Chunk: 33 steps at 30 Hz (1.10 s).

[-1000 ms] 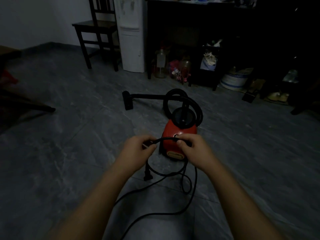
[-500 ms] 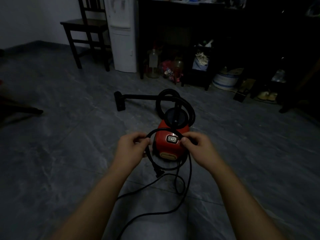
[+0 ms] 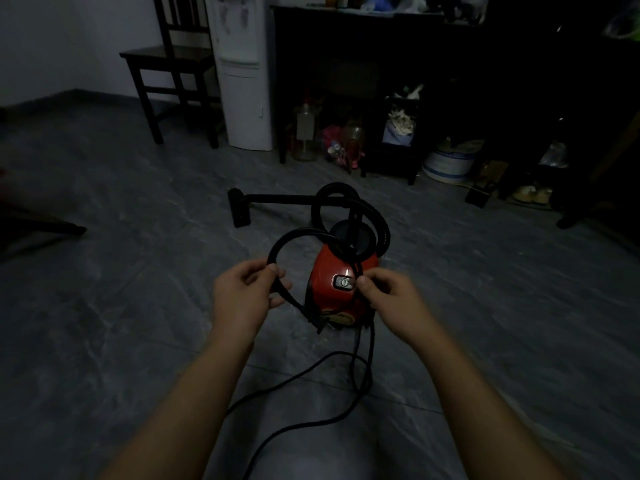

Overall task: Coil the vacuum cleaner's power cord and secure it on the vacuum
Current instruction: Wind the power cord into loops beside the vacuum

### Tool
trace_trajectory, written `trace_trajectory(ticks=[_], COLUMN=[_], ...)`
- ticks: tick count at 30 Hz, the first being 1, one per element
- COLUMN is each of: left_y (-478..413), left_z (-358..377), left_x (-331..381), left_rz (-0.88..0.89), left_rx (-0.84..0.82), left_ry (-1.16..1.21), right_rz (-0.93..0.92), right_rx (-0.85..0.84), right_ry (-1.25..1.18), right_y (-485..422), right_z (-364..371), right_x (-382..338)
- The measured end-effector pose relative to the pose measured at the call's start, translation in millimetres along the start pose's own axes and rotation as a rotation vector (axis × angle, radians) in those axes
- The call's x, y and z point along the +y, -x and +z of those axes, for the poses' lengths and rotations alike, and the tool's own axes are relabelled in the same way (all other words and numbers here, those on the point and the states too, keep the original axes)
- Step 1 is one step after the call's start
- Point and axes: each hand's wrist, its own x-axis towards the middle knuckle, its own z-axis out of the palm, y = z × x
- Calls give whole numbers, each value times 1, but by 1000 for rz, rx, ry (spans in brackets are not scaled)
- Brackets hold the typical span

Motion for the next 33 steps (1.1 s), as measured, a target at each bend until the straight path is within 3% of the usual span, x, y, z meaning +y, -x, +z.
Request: trace_trajectory(ticks=[4,8,15,19,22,27,33], left_y=[2,4,2,-5,-13,-9,-5], left_z=[-4,-6,-16,-30,-39,-36,-30], left_x=[1,3,-8,-10,-12,-15,-13], left_rz=[-16,-47,-44,128,208,390,571], left_rx=[-8,-68,-151,-113,-95,-245,-279], left_ry=[15,-21,-355,-593,-629,-732,-854], right_rz=[-6,-2,27,-15,-19,0,41], right_rx=[19,143,188,90,9,-152,-181], right_ry=[-24,-113,-143,-66,44,188,32], right_y=[0,-4,-6,-2,2,7,5], right_z=[7,8,10,12,14,19,18], right_x=[-5,-5,-7,-14,-18,-18,-21])
